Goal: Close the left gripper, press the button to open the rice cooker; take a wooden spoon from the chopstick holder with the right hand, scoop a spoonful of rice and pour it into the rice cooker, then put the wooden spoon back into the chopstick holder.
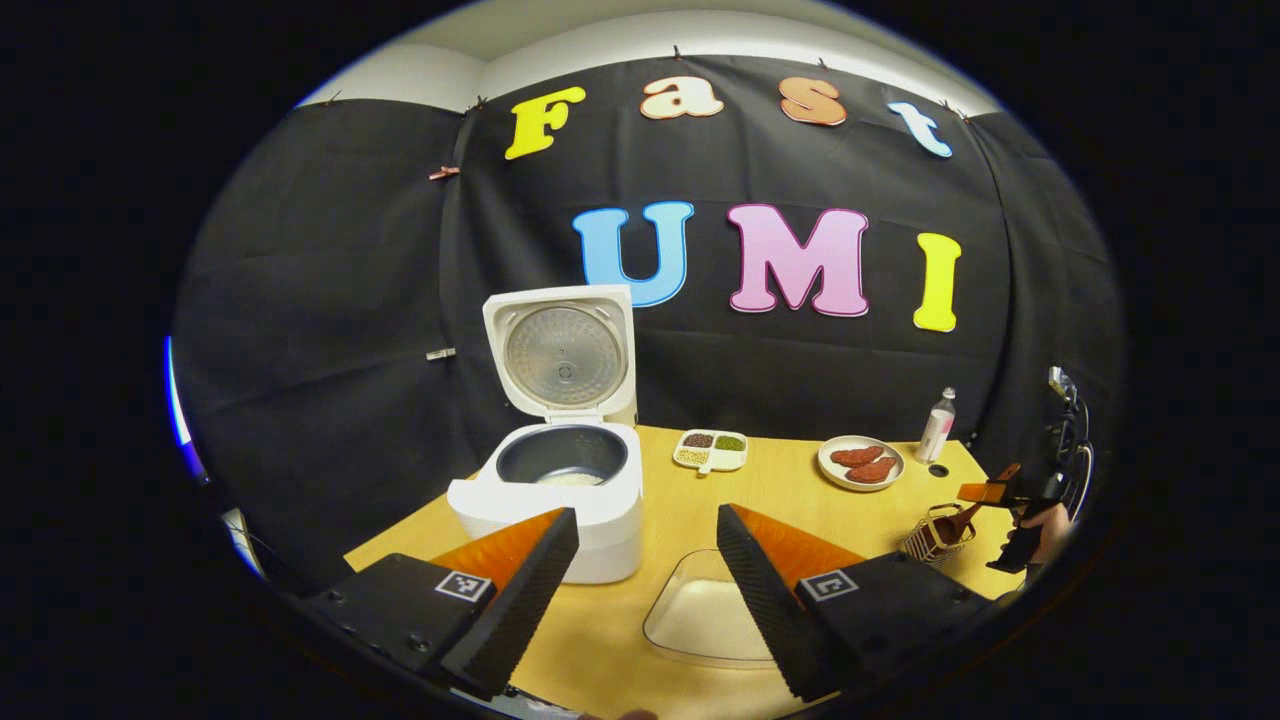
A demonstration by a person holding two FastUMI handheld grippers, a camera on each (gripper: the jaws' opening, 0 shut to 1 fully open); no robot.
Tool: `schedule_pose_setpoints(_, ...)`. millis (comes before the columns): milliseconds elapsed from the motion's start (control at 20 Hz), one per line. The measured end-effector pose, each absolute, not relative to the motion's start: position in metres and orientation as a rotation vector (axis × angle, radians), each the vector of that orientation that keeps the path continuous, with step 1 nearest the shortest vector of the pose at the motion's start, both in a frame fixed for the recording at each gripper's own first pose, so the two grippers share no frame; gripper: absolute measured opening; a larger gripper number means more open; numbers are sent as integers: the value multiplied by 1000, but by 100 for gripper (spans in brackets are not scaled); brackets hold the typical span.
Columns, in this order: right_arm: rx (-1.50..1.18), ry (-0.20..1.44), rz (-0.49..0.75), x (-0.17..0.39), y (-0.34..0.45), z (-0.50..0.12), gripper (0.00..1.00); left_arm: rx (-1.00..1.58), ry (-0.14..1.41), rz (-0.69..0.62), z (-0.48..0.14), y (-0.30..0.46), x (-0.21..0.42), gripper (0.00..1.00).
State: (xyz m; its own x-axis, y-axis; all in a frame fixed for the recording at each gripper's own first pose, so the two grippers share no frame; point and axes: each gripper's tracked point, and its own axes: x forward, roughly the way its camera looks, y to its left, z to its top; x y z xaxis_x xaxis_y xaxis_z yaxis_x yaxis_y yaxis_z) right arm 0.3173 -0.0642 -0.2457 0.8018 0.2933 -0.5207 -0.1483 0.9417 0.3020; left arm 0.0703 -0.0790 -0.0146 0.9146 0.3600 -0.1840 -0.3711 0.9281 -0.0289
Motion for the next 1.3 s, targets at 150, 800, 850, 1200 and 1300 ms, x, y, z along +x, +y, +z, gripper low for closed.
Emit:
schedule_pose_setpoints(150,284,616,220,316,-62,-243,26,-55,190,363,-21,-84,74,96)
schedule_pose_setpoints(800,228,476,164,280,-39,-117,20,-35,101,178,9,-51,69,96)
schedule_pose_setpoints(850,233,469,167,274,-33,-107,20,-26,90,171,11,-42,65,96)
schedule_pose_setpoints(1200,278,427,189,215,29,-61,21,-47,113,147,-15,20,31,96)
schedule_pose_setpoints(1300,291,433,197,200,48,-62,21,-73,111,136,-17,35,24,96)
